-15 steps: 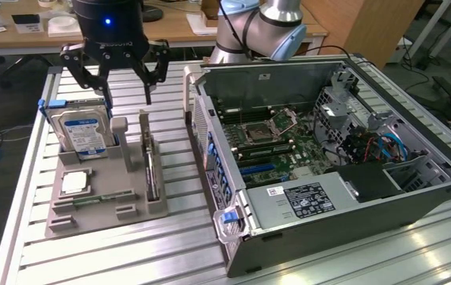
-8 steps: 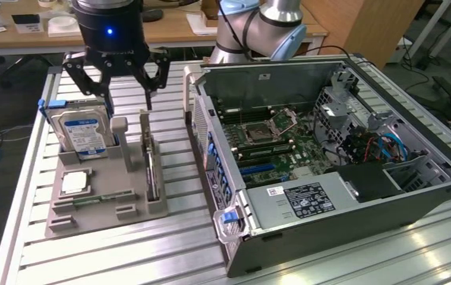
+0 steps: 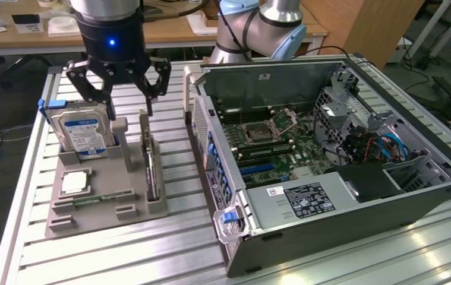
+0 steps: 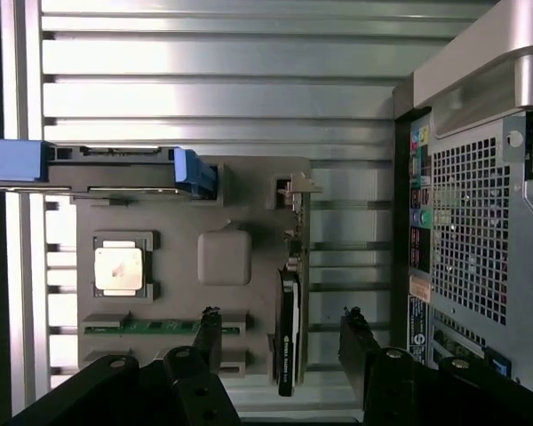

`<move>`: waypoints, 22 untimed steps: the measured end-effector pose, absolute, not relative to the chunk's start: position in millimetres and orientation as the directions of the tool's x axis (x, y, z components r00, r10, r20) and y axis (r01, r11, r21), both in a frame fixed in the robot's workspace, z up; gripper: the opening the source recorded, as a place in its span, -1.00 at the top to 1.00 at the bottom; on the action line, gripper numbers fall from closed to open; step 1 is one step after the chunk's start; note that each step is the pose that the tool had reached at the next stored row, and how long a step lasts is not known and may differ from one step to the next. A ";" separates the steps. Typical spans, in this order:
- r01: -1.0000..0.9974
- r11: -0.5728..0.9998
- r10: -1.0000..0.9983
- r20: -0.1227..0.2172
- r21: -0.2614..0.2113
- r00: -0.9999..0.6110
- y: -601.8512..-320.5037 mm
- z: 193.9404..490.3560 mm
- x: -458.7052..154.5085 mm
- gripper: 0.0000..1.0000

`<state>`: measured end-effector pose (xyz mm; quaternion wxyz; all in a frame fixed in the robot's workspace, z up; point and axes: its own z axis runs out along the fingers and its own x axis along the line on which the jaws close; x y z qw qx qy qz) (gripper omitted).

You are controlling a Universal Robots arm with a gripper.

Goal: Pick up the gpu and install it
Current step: 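Pick up the gpu and move the gpu toward the slot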

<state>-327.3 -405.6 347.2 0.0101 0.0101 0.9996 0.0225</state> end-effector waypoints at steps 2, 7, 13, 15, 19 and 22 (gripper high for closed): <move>0.020 0.999 0.021 -0.020 0.045 -1.000 -405.6 343.9 -327.3 -0.29; 0.020 0.999 0.020 -0.019 0.045 -1.000 -410.2 335.5 -327.1 -0.29; 0.020 0.999 0.020 -0.017 0.045 -1.000 -415.0 328.6 -319.9 -0.29; 0.020 0.999 0.020 -0.016 0.045 -1.000 -415.3 326.8 -314.8 -0.29; 0.027 0.999 0.027 -0.016 0.045 -0.999 -417.5 320.2 -313.0 -0.29; 0.055 0.997 0.055 -0.018 0.045 -0.998 -417.7 315.5 -313.0 -0.29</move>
